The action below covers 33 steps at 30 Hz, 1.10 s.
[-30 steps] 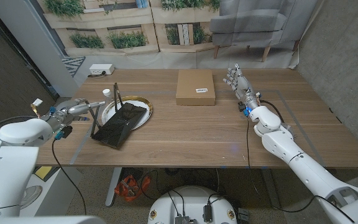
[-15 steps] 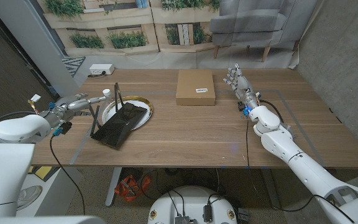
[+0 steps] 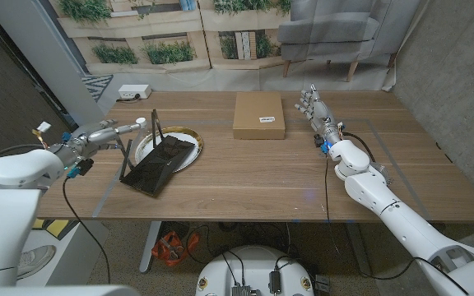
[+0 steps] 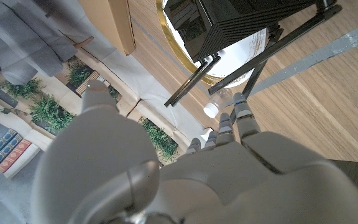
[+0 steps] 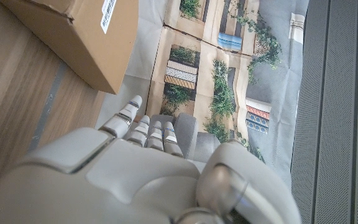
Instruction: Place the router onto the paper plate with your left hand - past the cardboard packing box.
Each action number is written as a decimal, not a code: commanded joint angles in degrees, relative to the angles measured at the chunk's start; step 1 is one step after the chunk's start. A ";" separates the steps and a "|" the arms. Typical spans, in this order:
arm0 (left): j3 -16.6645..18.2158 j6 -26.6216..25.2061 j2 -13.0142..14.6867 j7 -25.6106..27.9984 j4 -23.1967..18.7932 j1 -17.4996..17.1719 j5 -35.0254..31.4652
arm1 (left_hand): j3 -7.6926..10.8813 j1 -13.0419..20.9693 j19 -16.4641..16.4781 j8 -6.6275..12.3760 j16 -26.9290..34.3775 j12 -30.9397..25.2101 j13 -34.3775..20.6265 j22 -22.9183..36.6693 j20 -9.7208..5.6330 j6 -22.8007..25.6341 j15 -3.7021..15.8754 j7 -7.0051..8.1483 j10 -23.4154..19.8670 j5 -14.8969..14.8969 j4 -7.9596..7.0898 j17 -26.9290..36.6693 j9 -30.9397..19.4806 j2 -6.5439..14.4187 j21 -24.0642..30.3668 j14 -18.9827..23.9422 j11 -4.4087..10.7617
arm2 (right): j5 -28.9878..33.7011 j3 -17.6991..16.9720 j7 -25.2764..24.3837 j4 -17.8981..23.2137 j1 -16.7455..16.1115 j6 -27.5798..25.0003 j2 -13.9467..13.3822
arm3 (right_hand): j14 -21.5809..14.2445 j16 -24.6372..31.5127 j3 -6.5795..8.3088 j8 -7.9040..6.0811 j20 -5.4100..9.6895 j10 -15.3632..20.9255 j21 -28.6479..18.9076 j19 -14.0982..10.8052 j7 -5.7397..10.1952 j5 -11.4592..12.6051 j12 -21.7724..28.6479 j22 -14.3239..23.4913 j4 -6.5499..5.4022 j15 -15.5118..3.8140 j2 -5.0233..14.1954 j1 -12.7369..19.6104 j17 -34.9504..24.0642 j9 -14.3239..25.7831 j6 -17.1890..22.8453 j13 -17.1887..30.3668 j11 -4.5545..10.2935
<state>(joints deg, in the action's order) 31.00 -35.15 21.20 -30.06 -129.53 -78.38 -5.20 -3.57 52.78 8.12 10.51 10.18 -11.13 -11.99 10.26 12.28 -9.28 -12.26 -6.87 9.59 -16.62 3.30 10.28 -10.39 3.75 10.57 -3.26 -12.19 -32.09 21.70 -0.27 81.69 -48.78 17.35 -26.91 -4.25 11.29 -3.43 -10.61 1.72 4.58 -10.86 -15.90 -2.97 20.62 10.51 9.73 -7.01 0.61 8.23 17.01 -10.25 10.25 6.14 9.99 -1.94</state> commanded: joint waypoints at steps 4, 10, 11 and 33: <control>2.18 3.70 -0.87 -0.15 -0.64 -0.44 2.62 | -0.59 -0.32 -0.26 0.21 0.17 -0.22 0.05 0.21 0.15 -3.12 -0.11 -1.91 1.17 -0.49 -0.17 0.16 -0.17 0.23 0.10 -0.17 -0.34 | 0.44 0.15 -0.90 1.97 -0.96 -0.57 -0.34 | -0.32 0.00 0.40 -0.14 -0.04 0.15 -0.12 -0.29 -0.44 0.01 -0.07 0.16 -0.25 0.24 -0.13 -0.24 -0.21 0.18 0.24 0.30 0.03; 2.99 4.93 -0.74 -0.45 -0.43 -0.65 3.70 | -0.64 -0.33 -0.23 0.32 0.29 -0.41 0.05 0.23 0.12 -2.94 -0.05 -1.99 0.95 -0.55 -0.19 0.15 -0.17 0.34 0.24 -0.02 -0.33 | 0.76 0.33 -1.48 3.04 -1.66 -0.68 -0.49 | -0.29 -0.01 0.40 -0.15 -0.06 0.14 -0.12 -0.29 -0.45 -0.01 -0.07 0.16 -0.25 0.25 -0.14 -0.25 -0.21 0.18 0.25 0.30 0.04; 3.05 5.12 -0.77 -0.23 -0.47 -0.68 3.68 | -0.65 -0.33 -0.23 0.33 0.30 -0.42 0.05 0.23 0.12 -2.92 -0.05 -2.01 0.93 -0.56 -0.20 0.15 -0.17 0.35 0.26 0.00 -0.34 | 0.61 0.27 -1.79 3.40 -1.88 -0.89 -0.44 | -0.29 -0.02 0.40 -0.15 -0.05 0.13 -0.12 -0.29 -0.45 -0.01 -0.07 0.16 -0.25 0.25 -0.14 -0.25 -0.20 0.18 0.25 0.30 0.00; 2.54 11.41 2.22 -0.77 6.17 1.97 7.27 | -0.82 -0.15 0.09 0.64 0.52 -0.84 0.08 0.26 0.09 -1.98 0.08 -1.96 0.36 -0.76 -0.13 0.08 -0.15 0.62 0.65 0.47 -0.36 | 3.34 1.35 -6.20 7.30 -3.84 -2.97 -0.92 | -0.32 0.00 0.39 -0.17 -0.04 0.16 -0.13 -0.29 -0.46 -0.06 -0.06 0.16 -0.22 0.28 -0.25 -0.32 -0.19 0.18 0.27 0.31 0.04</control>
<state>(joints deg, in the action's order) 34.26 -26.73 21.58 -30.47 -126.70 -77.90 0.47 -3.97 52.56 8.13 10.85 10.42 -11.48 -11.70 10.25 12.28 -9.27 -12.26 -6.87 9.58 -17.09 3.24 10.27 -10.40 3.99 10.84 -3.25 -12.19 -30.24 22.48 -4.12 87.20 -51.67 15.23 -27.78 -4.25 11.29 -3.43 -10.61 1.72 4.58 -10.86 -15.90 -2.97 20.62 10.51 9.73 -7.01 0.61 8.00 16.77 -10.25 10.25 6.14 9.99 -1.94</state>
